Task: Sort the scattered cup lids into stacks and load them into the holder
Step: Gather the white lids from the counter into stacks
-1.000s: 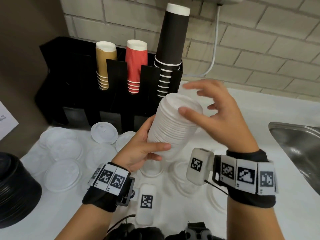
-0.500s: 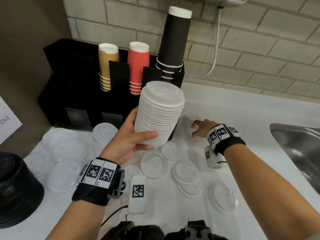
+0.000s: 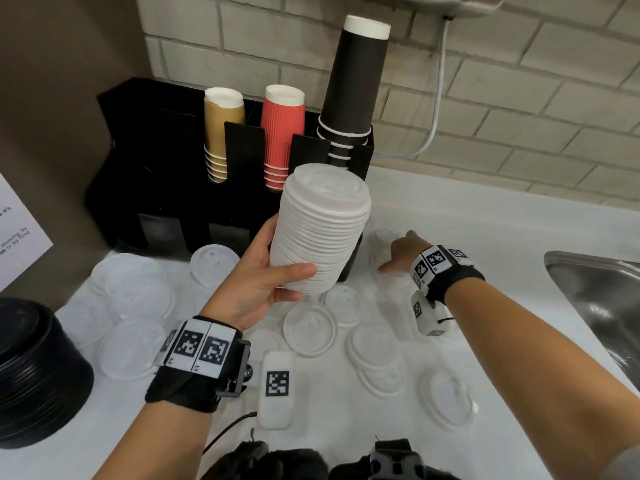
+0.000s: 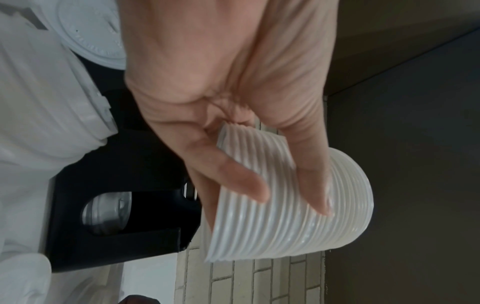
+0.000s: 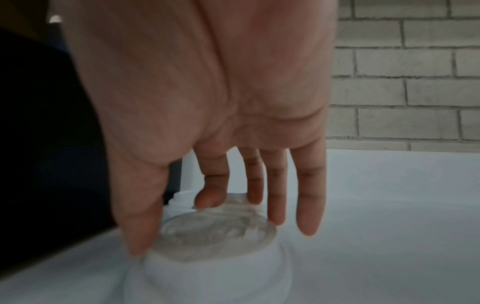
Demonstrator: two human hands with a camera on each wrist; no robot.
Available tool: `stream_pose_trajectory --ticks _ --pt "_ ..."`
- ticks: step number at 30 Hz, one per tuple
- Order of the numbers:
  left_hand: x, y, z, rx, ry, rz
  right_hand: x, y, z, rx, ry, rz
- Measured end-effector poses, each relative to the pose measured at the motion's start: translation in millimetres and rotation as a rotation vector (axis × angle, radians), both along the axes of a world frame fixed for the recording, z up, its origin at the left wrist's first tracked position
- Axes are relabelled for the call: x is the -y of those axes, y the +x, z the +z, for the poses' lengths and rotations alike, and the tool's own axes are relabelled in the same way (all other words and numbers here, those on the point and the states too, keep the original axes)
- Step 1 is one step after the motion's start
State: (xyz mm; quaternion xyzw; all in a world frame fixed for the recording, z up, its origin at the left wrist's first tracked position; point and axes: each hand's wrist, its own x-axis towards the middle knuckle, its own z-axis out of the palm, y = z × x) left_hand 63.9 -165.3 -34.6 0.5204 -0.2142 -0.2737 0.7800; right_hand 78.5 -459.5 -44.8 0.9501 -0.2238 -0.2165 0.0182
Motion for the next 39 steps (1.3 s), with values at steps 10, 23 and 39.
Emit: stream_pose_trajectory --ticks 10,23,39 --pt "0 -5 2 0.001 0.008 0.014 -3 -3 -4 0.040 0.033 -0.032" --pt "3 -18 -2 -0.023 -0.004 0.033 -33 -62 117 0.440 0.715 0.057" --pt "-2 -30 -3 0.026 0.002 0.029 -109 -79 179 0.581 0.699 0.680"
